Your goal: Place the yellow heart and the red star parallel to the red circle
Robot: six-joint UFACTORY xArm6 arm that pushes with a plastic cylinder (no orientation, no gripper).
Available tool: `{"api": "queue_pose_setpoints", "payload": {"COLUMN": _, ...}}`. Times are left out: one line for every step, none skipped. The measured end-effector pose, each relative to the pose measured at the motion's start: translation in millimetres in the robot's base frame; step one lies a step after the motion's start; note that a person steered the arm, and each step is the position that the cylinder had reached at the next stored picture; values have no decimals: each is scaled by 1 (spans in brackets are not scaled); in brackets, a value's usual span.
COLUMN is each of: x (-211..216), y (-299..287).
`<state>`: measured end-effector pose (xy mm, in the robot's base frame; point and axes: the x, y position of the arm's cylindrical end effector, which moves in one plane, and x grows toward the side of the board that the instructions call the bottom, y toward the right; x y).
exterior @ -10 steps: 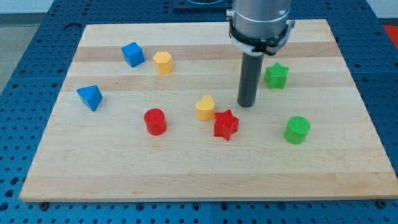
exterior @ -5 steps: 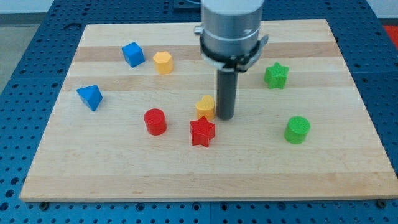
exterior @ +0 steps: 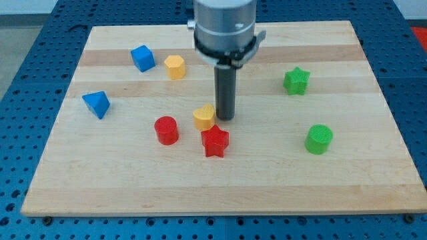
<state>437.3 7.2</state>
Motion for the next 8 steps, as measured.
{"api": "queue_pose_setpoints", "payload": {"x": -46, "y": 0}}
{"api": "queue_pose_setpoints", "payload": {"x": -41, "y": -36}}
{"api": "queue_pose_setpoints", "payload": {"x": -25, "y": -64}}
{"api": "queue_pose_setpoints", "payload": {"x": -3, "y": -82}}
{"api": "queue_pose_setpoints", "payload": {"x": 6, "y": -78}}
{"api": "queue_pose_setpoints", "payload": {"x": 6, "y": -63}}
{"api": "queue_pose_setpoints", "payload": {"x": 6, "y": -42}}
{"api": "queue_pose_setpoints", "payload": {"x": 7, "y": -19}}
